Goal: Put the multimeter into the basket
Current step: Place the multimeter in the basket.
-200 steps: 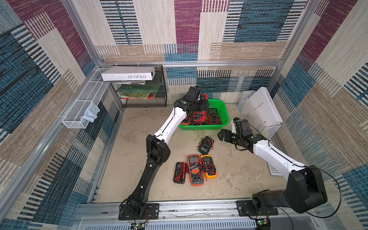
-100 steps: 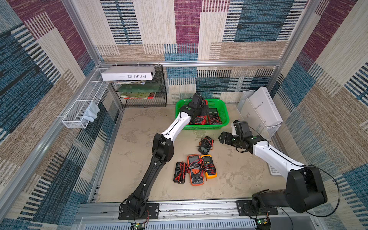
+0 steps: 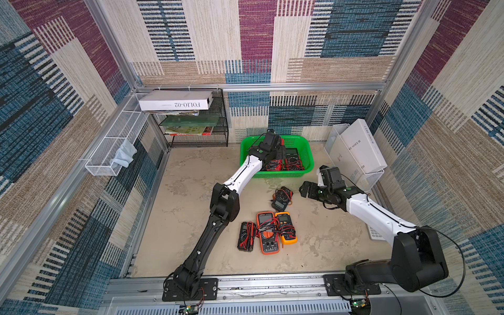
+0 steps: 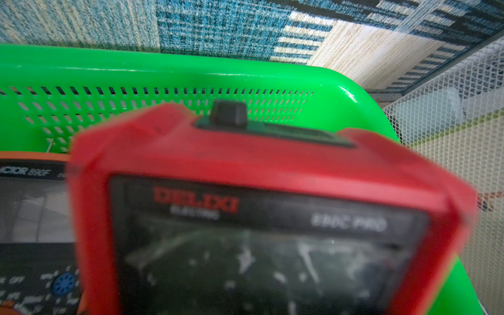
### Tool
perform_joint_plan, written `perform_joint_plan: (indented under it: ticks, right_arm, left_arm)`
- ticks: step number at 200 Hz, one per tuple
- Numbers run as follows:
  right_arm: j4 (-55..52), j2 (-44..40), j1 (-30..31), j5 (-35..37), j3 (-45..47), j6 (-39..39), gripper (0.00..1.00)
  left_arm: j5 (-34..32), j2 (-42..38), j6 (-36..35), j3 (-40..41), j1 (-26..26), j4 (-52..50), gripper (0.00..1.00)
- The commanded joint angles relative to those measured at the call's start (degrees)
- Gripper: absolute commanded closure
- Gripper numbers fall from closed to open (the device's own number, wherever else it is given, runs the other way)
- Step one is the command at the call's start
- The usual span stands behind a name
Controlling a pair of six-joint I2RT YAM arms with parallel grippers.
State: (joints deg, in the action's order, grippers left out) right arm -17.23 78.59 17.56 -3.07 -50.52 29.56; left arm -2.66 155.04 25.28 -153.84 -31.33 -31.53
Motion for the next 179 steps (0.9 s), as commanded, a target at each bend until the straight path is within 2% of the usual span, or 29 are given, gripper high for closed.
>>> perform_joint_plan:
  ticks: [1, 96, 147, 179]
  right_arm:
    - [-0.1, -0.8, -0.1, 0.0, 0.1, -0.3, 0.00]
    - [-0.8, -3.9, 0.0, -0.3, 1.0, 0.4, 0.00]
    - [-1.1, -6.2, 0.3, -0.6, 1.6, 1.3, 0.00]
    - [-1.2, -7.5, 1.4, -0.4, 2.3, 1.9, 0.00]
  left_arm:
    - [-2.8, 0.8, -0.4, 0.1, 0.1, -3.8, 0.00]
    - [-2.4, -4.4, -1.3, 0.8, 0.1, -6.1, 0.00]
    - [-0.4, -12.0, -2.3, 3.9, -0.1, -8.5, 0.00]
    - [0.1, -19.4, -2.9, 11.2, -0.6, -10.6, 0.00]
